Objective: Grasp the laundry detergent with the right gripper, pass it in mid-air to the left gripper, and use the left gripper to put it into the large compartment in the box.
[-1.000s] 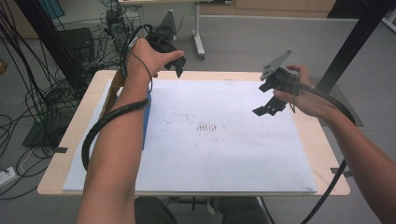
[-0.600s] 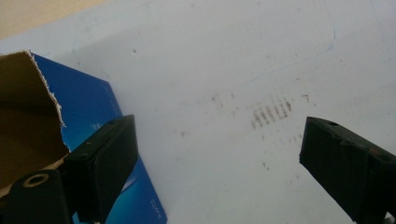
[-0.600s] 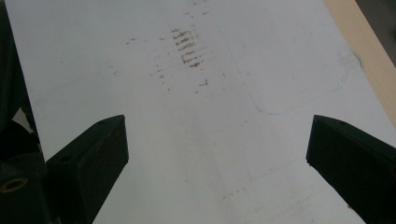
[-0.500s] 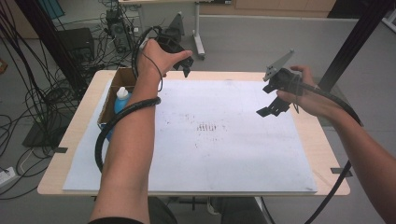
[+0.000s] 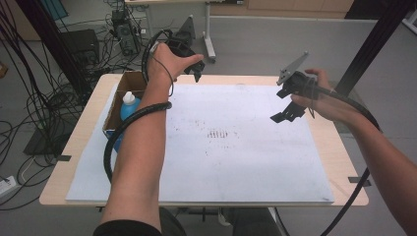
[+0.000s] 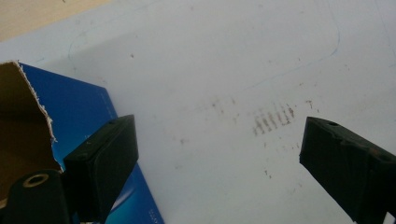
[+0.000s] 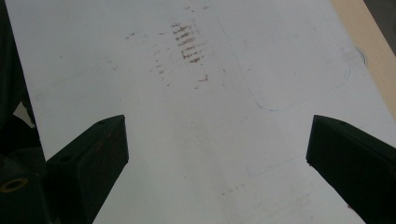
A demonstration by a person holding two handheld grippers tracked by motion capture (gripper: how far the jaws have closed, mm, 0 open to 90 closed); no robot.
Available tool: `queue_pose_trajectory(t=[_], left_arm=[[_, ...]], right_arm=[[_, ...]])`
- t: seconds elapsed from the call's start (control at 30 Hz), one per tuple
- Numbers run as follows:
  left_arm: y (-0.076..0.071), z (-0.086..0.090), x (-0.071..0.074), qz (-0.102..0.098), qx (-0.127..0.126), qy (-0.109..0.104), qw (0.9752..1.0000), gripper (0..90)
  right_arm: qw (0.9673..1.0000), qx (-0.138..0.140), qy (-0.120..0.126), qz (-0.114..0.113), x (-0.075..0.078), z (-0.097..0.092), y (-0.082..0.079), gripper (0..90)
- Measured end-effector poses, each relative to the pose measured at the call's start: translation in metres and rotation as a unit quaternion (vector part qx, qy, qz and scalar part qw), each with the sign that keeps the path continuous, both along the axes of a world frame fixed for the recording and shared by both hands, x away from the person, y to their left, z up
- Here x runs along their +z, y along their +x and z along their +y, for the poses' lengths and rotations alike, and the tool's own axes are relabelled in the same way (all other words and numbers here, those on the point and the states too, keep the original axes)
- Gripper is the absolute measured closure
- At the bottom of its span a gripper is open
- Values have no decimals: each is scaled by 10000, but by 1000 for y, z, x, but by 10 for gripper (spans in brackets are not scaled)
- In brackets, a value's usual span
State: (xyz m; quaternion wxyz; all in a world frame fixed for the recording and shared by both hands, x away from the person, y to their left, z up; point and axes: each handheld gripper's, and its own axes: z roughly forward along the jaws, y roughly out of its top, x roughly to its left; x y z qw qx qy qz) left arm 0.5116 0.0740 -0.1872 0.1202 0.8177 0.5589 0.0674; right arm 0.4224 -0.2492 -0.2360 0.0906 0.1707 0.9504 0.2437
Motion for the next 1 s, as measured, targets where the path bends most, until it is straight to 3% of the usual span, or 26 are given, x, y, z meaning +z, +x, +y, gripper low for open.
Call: queue_pose_trajectory(t=[1.0], left_arm=[[-7,11,-1,-25,24,-177,9998,120]], right_arm=[[9999,51,-92,-75,2,6,0,58]])
